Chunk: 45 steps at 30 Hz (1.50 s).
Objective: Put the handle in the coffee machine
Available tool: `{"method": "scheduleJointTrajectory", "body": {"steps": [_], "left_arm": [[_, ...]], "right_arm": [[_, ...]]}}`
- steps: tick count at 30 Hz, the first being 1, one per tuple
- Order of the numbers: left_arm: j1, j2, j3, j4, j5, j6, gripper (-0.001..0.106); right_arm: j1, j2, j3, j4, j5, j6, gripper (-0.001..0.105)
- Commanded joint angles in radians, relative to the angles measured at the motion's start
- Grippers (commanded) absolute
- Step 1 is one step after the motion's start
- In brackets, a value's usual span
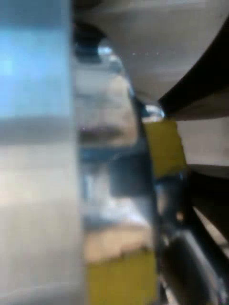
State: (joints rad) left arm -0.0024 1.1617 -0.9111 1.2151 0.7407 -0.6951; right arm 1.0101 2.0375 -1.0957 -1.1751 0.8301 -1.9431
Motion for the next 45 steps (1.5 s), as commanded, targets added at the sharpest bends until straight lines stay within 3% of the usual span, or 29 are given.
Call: {"method": "scheduleJointTrajectory", "body": {"steps": [1,6,9,16,24,28,32,36,42,43,45], "left_arm": [[-0.027,-0.005,0.003,0.048,0.112,-0.003,0.0],[-0.027,-0.005,0.003,0.036,0.112,-0.003,0.0],[-0.027,-0.005,0.003,0.03,0.112,-0.003,0.0],[-0.027,-0.005,0.003,0.023,0.136,-0.009,0.0],[-0.063,-0.005,0.003,-0.051,0.118,-0.144,0.0],[-0.132,-0.005,0.003,-0.067,0.103,-0.197,0.0],[-0.176,-0.009,0.007,-0.087,0.064,-0.299,0.0],[-0.178,-0.026,0.019,-0.151,0.047,-0.44,0.0],[-0.178,-0.066,0.053,-0.197,0.045,-0.552,0.0],[-0.181,-0.087,0.082,-0.219,0.04,-0.613,0.0],[-0.191,-0.098,0.1,-0.225,0.039,-0.631,0.0]], "right_arm": [[0.018,-0.036,-0.027,0.047,-0.018,0.049,0.03],[0.022,-0.078,0.017,0.306,-0.032,0.267,0.03],[0.022,-0.129,0.076,0.41,-0.09,0.341,0.03],[0.058,-0.256,0.209,0.559,-0.131,0.355,0.03],[0.125,-0.398,0.296,0.721,-0.137,0.361,0.03],[0.182,-0.531,0.323,0.964,-0.139,0.403,0.03],[0.22,-0.646,0.323,1.192,-0.139,0.405,0.03],[0.242,-0.762,0.323,1.377,-0.139,0.452,0.03],[0.253,-0.882,0.323,1.443,-0.139,0.46,0.03],[0.253,-0.897,0.323,1.445,-0.139,0.46,0.03],[0.253,-0.938,0.323,1.448,-0.139,0.46,0.03]]}}
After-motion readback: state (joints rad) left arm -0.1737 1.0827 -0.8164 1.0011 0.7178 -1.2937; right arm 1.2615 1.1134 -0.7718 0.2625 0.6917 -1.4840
